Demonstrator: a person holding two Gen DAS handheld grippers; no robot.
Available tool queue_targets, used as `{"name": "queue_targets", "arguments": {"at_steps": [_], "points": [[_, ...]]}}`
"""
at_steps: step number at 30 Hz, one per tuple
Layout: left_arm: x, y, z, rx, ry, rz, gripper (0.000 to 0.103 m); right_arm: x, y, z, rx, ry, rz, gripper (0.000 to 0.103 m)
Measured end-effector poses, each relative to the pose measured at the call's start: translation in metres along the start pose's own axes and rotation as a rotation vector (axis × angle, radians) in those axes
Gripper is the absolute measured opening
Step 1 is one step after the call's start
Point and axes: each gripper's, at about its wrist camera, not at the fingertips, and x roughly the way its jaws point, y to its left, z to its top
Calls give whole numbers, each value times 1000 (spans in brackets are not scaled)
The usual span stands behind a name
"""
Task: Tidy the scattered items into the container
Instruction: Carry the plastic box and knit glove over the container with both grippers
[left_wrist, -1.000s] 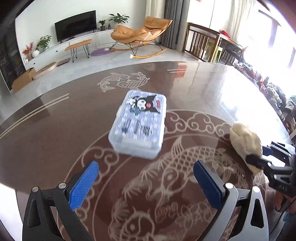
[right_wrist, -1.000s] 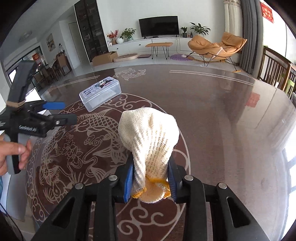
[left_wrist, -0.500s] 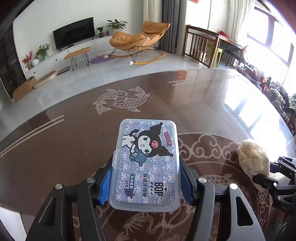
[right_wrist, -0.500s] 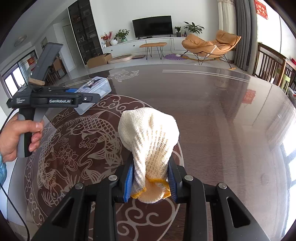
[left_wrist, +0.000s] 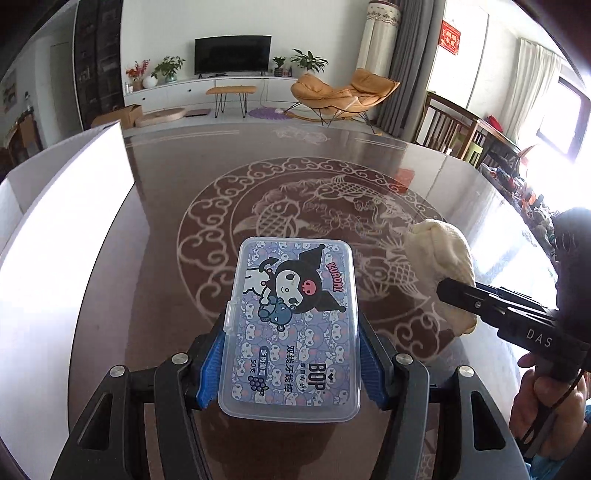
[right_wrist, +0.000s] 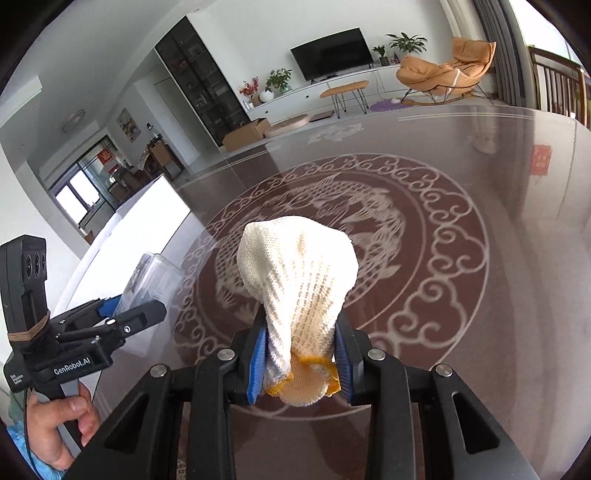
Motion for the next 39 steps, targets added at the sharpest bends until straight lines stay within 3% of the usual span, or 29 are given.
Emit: {"name": "queue_targets", "arguments": {"at_steps": [6, 12, 16, 18, 21, 25, 29, 32, 33, 34, 36, 39], "points": [[-32, 19, -35, -76, -16, -17, 61, 17, 70, -20, -163, 51, 23, 32], [-91, 59, -21, -138, -99, -32, 61, 24, 124, -11, -261, 64, 72, 32], [-148, 118, -11, -188, -178, 81, 61, 14, 186, 14, -363, 28, 158, 32], [-167, 155, -8, -217, -186, 177, 61, 15, 225, 30, -404, 28, 222, 32], [-186, 218, -15, -296, -163, 296, 61, 22, 287, 45, -452, 47, 321, 32], [-193, 287, -32, -391, -101, 419, 61, 45, 362, 33, -516, 149, 428, 32], [-183, 338, -56, -484, -6, 466, 61, 91, 414, -4, -623, 302, 415, 32], [-175, 353, -69, -552, 47, 447, 62, 120, 430, -31, -694, 392, 373, 36], [-172, 356, -72, -570, 60, 438, 67, 126, 433, -38, -719, 408, 353, 36], [-171, 354, -74, -583, 66, 438, 85, 129, 434, -43, -746, 418, 328, 38], [-169, 347, -76, -591, 64, 455, 103, 133, 433, -50, -786, 418, 302, 52], [-169, 329, -72, -588, 57, 483, 103, 136, 427, -44, -797, 425, 293, 57]]}}
